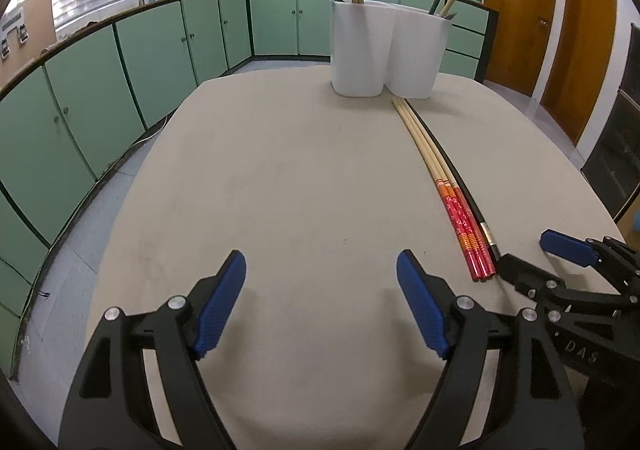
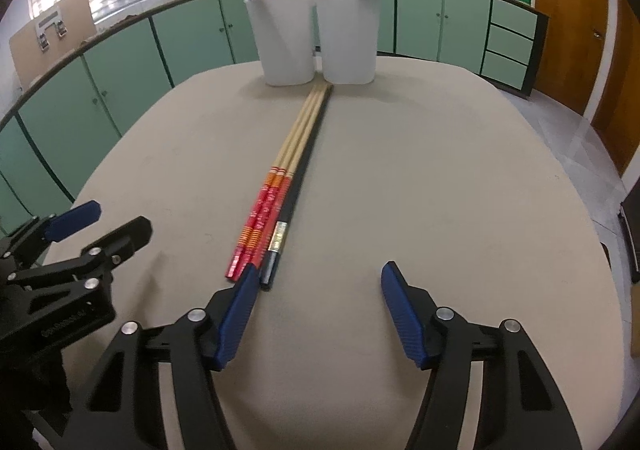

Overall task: Organize utensils
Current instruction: 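Withdraw both open tools back toward the remaining chopsticks, then grasp the black chopstick with the right tool while the left tool grasps a red-patterned chopstick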

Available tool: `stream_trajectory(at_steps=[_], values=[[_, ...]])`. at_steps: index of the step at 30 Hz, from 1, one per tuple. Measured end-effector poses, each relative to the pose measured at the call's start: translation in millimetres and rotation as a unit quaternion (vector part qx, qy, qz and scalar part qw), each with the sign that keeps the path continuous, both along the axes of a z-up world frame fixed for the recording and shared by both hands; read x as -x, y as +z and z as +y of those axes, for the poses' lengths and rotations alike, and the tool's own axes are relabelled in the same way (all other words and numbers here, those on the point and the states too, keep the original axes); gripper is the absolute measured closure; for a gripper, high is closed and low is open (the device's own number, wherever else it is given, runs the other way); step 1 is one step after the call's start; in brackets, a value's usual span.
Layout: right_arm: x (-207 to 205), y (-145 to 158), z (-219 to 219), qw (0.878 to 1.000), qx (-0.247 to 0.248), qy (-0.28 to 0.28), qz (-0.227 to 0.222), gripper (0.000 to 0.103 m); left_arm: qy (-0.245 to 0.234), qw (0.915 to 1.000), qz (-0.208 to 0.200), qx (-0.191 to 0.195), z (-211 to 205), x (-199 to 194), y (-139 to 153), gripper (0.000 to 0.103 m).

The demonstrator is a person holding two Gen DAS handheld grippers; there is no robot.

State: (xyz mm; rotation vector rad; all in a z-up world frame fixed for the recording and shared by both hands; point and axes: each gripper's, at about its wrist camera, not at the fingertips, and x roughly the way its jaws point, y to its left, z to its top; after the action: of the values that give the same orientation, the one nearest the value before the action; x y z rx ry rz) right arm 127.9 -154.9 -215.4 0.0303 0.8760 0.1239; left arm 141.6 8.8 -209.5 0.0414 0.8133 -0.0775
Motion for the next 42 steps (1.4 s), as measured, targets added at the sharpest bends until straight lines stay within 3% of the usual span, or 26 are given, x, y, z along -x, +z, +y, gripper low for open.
stream_trajectory(at_steps=[7,13,15,22,25,42], values=[[6.9,3.1,-10.4,1.000,-0.016,-0.004,-0.007,0.044,0.006,1.0000,0.002,0.004,2.4,-0.3,-0.7,0.026],[7.8,-0.3,-0.4,1.000,-0.027,0.010,-0.002,0.059,0.007,1.0000,0.003,0.006,2.9,-0.4,-1.6,0.026],[4.9,0.8,0.0,0.999,-0.031,0.011,-0.002,0.068,0.008,0.9999,0.004,0.006,2.9,-0.5,-2.1,0.026],[-0.4,-0.1,9.3,1.000,-0.022,0.019,0.002,0.080,0.006,0.9999,0.008,0.009,0.2,-1.6,-3.0,0.026],[-2.4,-0.4,7.9,0.999,-0.028,0.021,0.005,0.096,0.002,0.9999,0.009,0.009,-3.3,-1.6,-3.4,0.026],[14.4,-0.9,-33.6,0.999,-0.032,-0.017,-0.004,0.097,-0.048,0.9980,0.031,0.026,-49.2,-1.6,-10.7,0.026]])
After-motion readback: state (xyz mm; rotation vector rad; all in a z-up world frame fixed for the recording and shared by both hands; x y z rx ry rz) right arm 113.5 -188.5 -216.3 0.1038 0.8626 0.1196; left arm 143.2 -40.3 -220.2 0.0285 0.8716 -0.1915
